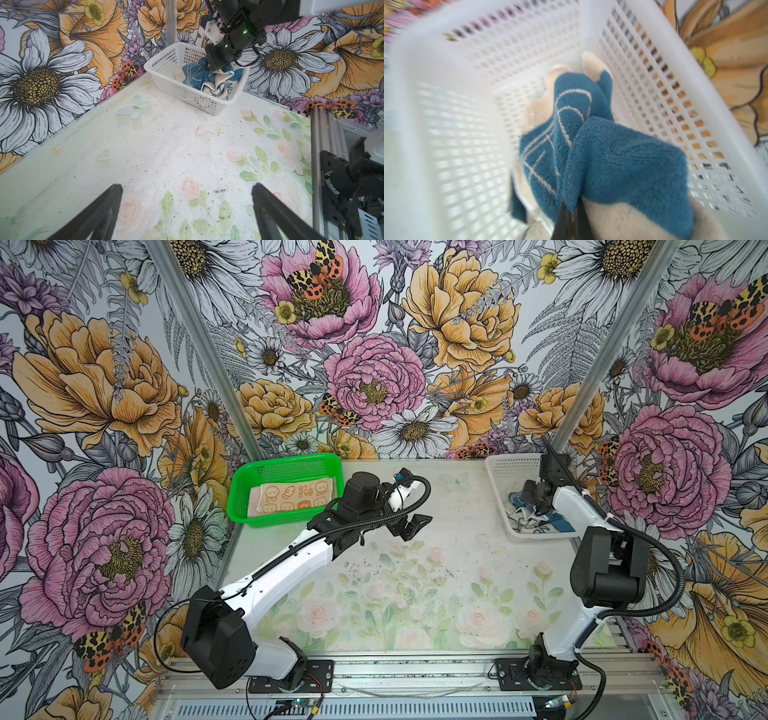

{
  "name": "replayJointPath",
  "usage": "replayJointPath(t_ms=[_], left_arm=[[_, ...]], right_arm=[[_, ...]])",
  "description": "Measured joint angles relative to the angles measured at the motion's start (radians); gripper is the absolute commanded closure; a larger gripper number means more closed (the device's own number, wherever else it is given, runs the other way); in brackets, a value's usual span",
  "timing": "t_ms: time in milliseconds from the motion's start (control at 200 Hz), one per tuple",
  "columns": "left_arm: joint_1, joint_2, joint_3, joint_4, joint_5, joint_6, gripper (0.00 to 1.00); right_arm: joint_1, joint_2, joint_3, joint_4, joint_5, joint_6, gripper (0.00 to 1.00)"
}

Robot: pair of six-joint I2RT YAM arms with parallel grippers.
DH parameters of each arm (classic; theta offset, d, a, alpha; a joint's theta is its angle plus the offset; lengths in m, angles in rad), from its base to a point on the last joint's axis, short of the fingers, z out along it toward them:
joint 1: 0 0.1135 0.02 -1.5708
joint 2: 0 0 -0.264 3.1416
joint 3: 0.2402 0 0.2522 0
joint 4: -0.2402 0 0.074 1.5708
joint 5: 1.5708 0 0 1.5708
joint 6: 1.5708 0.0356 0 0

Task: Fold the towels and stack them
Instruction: 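Pull the blue towel out and drag it onto the mat with the right gripper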

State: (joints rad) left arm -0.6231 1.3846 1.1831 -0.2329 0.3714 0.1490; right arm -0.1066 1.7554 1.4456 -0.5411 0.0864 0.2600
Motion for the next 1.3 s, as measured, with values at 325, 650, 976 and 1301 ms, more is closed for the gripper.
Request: replayJointPath(t_ms=[325,650,976,1301], left_arm=[[0.174,-0.1,-0.053,0.105,0.048,-0.1,0.01],[0.294,-0.111,-0.052,0.107,-0.035,-0.144,0.01],[0.302,0.078,0.128,-0.126,-0.202,-0.163,0.11],[0.251,0.341,0.246,-0.391,-0.308,-0.188,0.24]], right_arm=[[0.364,-0.251,0.161,0.078,-0.332,-0.024,1.0],[0.41,-0.312,-0.46,0.257,-0.483,0.183,1.0],[0.546,-0.455,-0.862,0.289,-0.475,0.409,1.0],[0.815,-0.751,-1.015,0.183,-0.389,0.602,0.78]])
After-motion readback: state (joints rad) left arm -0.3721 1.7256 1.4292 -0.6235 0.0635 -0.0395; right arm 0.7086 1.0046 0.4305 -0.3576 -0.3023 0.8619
